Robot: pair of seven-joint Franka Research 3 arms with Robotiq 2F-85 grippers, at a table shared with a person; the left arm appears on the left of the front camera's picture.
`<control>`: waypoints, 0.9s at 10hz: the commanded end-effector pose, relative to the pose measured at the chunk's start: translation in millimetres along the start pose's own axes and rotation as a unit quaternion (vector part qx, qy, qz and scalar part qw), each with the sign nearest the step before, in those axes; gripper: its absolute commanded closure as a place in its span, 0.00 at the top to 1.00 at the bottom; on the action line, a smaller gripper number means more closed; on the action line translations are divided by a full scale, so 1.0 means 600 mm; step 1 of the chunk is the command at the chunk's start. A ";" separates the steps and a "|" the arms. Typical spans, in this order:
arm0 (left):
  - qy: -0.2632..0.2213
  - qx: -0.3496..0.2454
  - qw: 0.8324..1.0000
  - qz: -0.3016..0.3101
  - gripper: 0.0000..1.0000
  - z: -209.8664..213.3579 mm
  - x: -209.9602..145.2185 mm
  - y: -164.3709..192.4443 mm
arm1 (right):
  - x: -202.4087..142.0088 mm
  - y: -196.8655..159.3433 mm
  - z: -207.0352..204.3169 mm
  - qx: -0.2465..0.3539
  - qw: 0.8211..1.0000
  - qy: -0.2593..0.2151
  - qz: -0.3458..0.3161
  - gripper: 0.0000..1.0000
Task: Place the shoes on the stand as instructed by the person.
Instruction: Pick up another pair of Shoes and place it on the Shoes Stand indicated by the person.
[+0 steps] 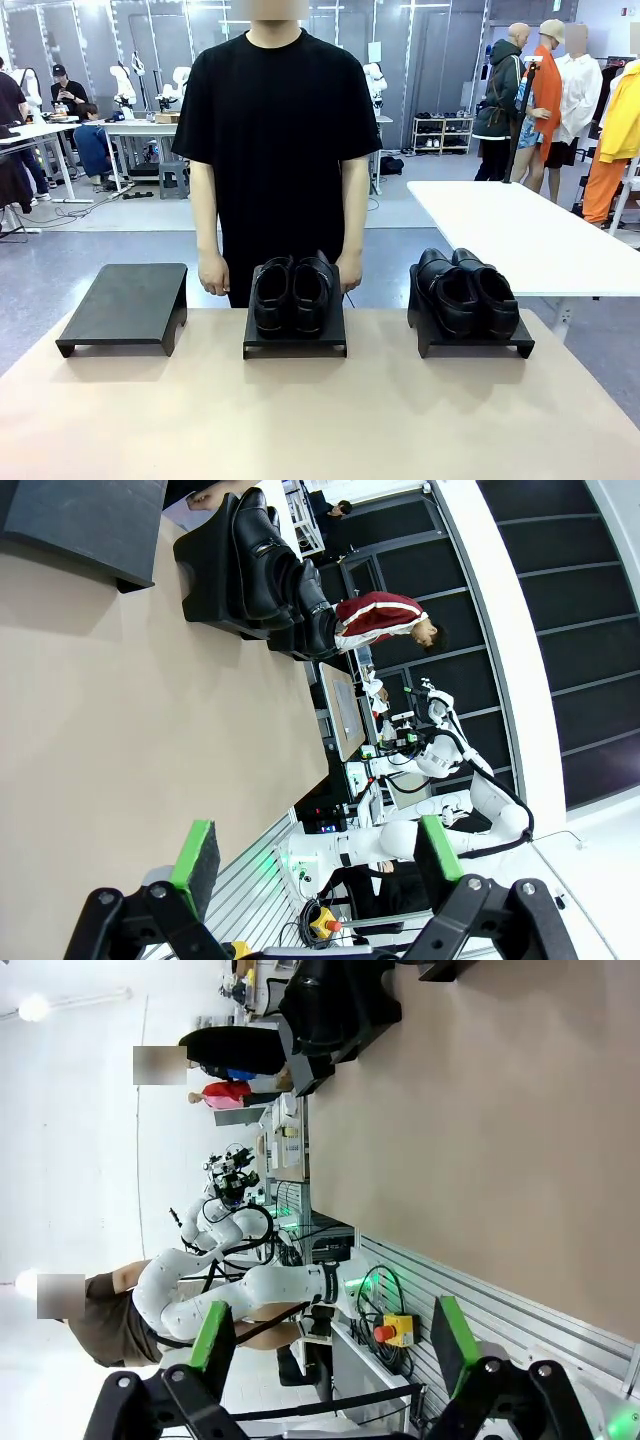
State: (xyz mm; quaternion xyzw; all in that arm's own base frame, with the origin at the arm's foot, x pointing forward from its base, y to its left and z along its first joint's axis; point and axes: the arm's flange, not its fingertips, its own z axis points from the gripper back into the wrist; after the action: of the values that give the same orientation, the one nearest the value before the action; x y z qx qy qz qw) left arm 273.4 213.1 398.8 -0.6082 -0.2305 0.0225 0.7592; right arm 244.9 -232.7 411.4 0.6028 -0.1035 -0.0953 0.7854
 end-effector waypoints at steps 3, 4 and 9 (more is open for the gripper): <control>0.006 -0.004 1.000 -0.007 1.00 0.005 0.000 -0.004 | -0.004 0.002 0.001 0.000 1.000 0.005 0.013 1.00; 0.006 -0.004 1.000 -0.007 1.00 0.005 0.000 -0.004 | -0.004 0.002 0.001 0.000 1.000 0.005 0.013 1.00; 0.006 -0.004 1.000 -0.007 1.00 0.005 0.000 -0.004 | -0.004 0.002 0.001 0.000 1.000 0.005 0.013 1.00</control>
State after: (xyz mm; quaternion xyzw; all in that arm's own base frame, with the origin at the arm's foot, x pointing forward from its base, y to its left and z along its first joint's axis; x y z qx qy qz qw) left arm 273.4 213.1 398.9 -0.6083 -0.2305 0.0224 0.7592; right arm 244.9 -232.3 411.9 0.6013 -0.1039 -0.0941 0.7866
